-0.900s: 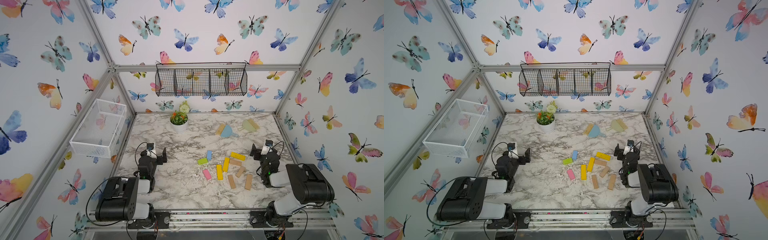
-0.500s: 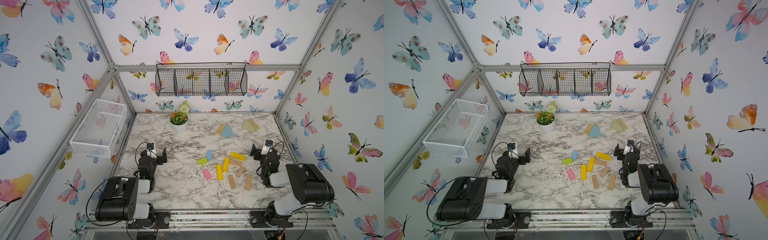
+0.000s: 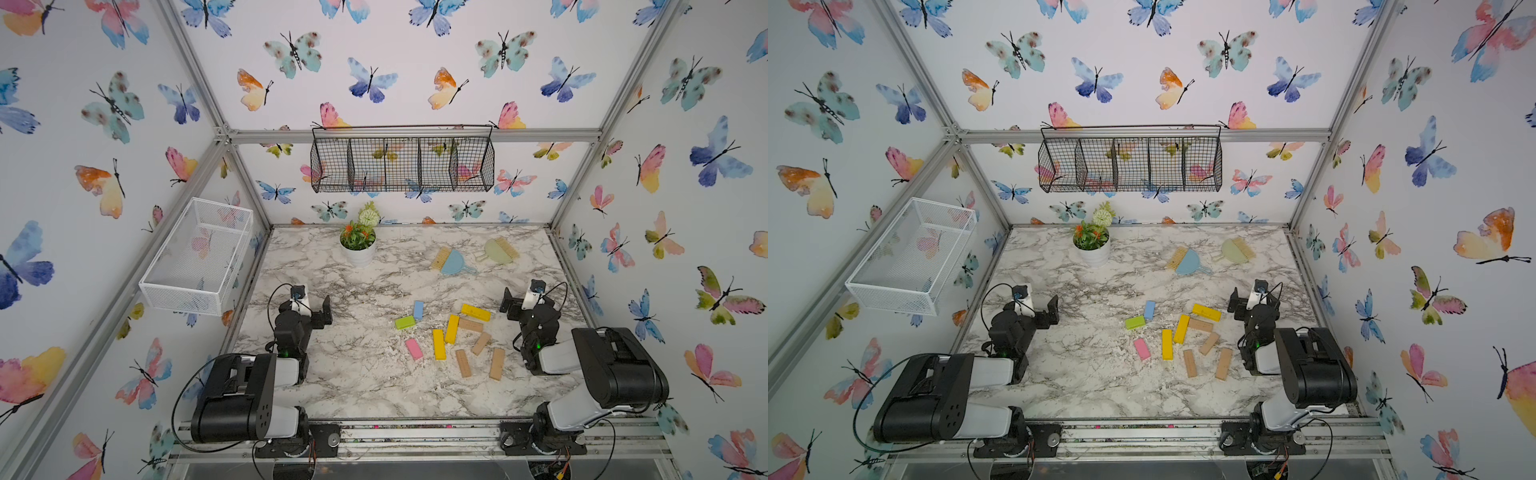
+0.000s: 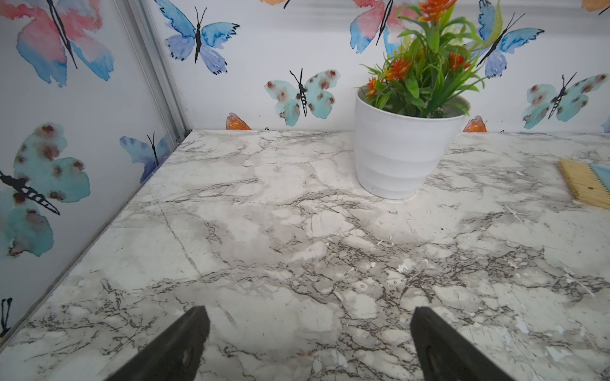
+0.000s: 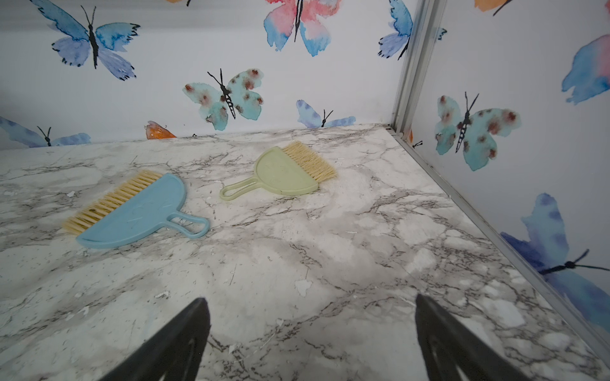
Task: Assemble the letter k with building blocks
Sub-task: Pick up the building block from the center of the board.
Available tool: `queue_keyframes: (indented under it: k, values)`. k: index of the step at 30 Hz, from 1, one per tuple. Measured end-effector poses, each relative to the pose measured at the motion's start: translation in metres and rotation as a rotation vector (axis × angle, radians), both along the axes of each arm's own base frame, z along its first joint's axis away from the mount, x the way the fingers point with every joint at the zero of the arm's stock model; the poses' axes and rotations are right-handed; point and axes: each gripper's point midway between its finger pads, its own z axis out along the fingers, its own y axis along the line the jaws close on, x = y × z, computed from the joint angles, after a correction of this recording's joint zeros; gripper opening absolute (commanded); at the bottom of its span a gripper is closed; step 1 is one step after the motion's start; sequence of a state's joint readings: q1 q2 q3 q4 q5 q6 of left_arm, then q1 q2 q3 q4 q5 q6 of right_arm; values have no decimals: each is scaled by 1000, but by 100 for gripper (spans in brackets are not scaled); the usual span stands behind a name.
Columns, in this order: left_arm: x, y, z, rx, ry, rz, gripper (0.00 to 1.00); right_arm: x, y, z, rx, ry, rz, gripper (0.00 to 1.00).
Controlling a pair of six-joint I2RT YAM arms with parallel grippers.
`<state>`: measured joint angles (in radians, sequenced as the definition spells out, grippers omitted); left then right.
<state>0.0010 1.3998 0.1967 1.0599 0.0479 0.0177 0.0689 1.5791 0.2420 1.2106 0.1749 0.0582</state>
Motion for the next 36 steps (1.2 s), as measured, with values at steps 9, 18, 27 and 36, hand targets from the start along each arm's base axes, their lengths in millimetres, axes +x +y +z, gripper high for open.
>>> queue_keyframes:
  k: [9,18,27,36]
  values:
    - [0,0,0,-3,4,-2,98,0,4,-4,-12,18,29,98]
    - [6,13,35,-24,-36,84,98,2,0,-2,-8,36,0,100]
    - [28,21,92,-136,-51,156,98,47,11,81,86,-15,30,90]
    - [88,-15,127,-300,156,42,98,54,106,88,199,144,240,97]
